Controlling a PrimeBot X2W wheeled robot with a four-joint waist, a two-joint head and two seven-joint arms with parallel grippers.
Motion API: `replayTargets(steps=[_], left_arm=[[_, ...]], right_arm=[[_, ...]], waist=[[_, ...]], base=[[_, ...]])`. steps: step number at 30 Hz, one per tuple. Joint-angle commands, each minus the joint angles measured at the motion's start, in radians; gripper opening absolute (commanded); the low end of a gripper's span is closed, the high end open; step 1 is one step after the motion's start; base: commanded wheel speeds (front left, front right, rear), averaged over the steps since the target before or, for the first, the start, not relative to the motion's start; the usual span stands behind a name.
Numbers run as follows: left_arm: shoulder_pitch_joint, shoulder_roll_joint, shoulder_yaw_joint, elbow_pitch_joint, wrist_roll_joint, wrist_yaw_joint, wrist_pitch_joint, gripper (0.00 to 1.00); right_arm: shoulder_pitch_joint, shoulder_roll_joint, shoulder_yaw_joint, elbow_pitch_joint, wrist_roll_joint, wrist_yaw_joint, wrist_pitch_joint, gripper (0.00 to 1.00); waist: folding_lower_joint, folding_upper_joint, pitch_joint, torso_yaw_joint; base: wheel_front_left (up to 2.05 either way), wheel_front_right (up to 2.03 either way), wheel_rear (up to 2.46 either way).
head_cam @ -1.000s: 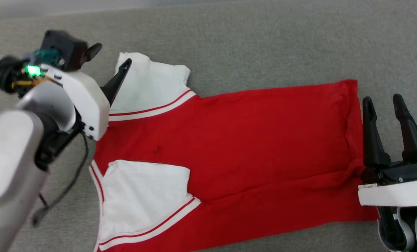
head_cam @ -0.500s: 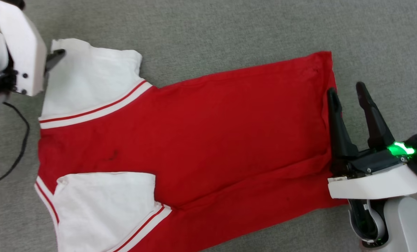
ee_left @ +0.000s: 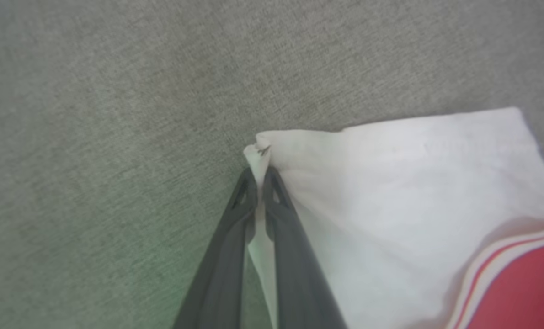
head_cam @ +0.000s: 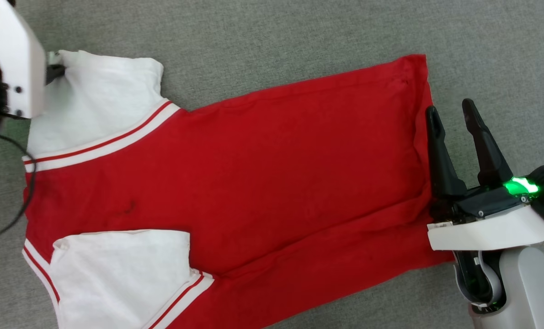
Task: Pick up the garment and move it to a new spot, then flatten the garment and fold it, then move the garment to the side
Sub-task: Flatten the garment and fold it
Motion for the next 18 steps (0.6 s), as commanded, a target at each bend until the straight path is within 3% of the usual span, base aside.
replayTargets(steps=[1, 6, 11, 18], left_arm=[[0.059, -0.027, -0.017, 0.016, 0.014, 0.010, -0.032, 0.00], [0.071, -0.040, -0.008, 0.016, 0.064, 0.005, -0.191, 0.00], [0.080, -0.039, -0.017, -0.025, 0.101, -0.010, -0.317, 0.00], [0.112, -0.024, -0.058, -0.179, 0.116, -0.020, -0.377, 0.00]], right_arm=[[-0.017, -0.009, 0.000, 0.003, -0.005, 0.000, -0.003, 1.00], [-0.019, -0.042, -0.015, -0.016, -0.001, 0.000, 0.049, 1.00], [-0.027, -0.117, -0.049, -0.059, -0.010, 0.000, 0.190, 1.00], [-0.101, -0.297, -0.056, -0.061, 0.045, 0.000, 0.632, 1.00]], waist=[[-0.0001, 0.0000, -0.007, 0.007], [-0.0001, 0.0000, -0.053, 0.035], [-0.0001, 0.0000, -0.113, 0.079], [-0.0001, 0.0000, -0.165, 0.170]], base=[[0.00, 0.00, 0.00], [0.00, 0.00, 0.00], [0.00, 0.00, 0.00], [0.00, 0.00, 0.00]])
